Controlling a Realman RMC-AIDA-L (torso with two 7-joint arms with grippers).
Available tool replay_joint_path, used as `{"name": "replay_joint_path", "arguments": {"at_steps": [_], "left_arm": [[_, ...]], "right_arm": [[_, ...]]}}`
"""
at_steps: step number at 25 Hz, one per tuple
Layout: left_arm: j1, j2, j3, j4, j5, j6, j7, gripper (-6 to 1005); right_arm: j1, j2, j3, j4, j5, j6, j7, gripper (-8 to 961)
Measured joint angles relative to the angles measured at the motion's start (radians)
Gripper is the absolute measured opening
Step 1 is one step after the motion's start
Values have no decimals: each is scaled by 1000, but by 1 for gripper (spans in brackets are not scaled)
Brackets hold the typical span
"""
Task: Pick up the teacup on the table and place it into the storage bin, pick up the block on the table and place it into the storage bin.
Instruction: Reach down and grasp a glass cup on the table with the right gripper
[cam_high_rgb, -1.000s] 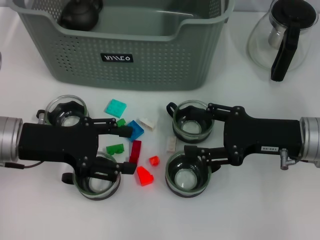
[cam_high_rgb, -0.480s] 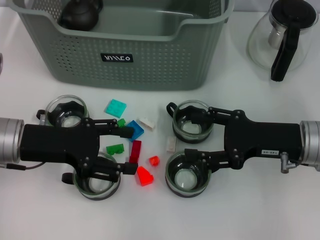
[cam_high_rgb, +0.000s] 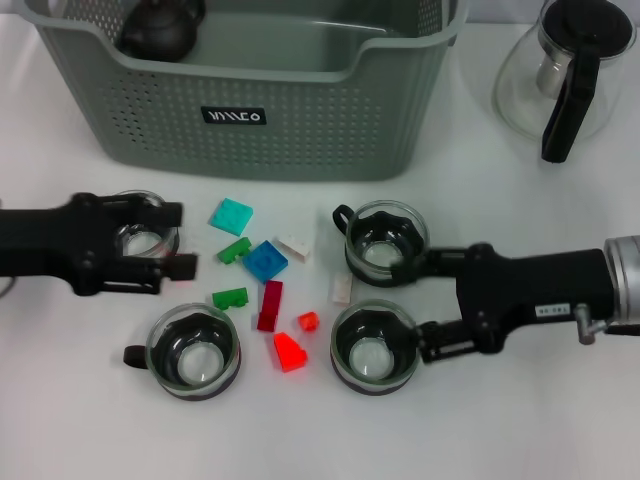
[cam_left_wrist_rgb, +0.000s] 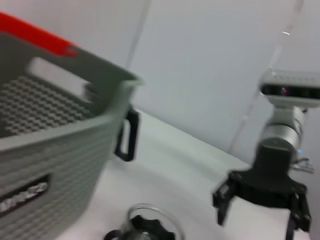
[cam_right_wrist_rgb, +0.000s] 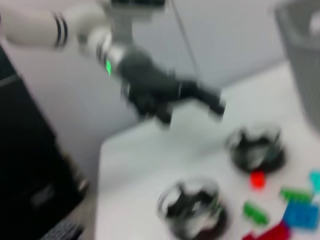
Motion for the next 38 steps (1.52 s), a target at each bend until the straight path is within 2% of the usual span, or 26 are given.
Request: {"name": "replay_joint_path", "arguments": {"at_steps": [2, 4, 9, 13, 14, 19, 20, 23, 29, 31, 38], "left_arm": [[6, 15, -21, 6, 2, 11, -9, 847], [13, 20, -35, 17, 2, 14, -9, 847], [30, 17, -47, 37, 3, 8, -4, 847], [33, 16, -48, 34, 4, 6, -2, 847], [33, 15, -48, 33, 4, 5, -2, 847], [36, 8, -47, 32, 4, 3, -1, 847], [37, 6, -47, 32, 4, 2, 0, 847], [38, 3, -45, 31, 4, 0, 0, 847], [42, -4, -47, 29, 4, -2, 0, 847], [44, -6, -47, 29, 1, -5, 0, 847], [50, -8, -49, 29, -4, -9, 0, 847]], "right_arm": [[11, 0, -29, -50, -49, -21, 92, 905], [23, -1, -43, -97, -94, -49, 167, 902], [36, -5, -44, -214, -163, -124, 258, 897], [58, -24, -38, -278, -166, -162, 325, 896], [80, -34, -37, -288, -166, -172, 356, 896], [144, -47, -65, -301, -212, -183, 418, 896], [177, -39, -73, -336, -283, -184, 437, 896], [202, -27, -76, -375, -330, -191, 445, 897], [252, -6, -125, -521, -405, -223, 521, 824], [262, -1, -165, -565, -424, -220, 549, 595], [291, 5, -313, -585, -457, -156, 607, 532]]}}
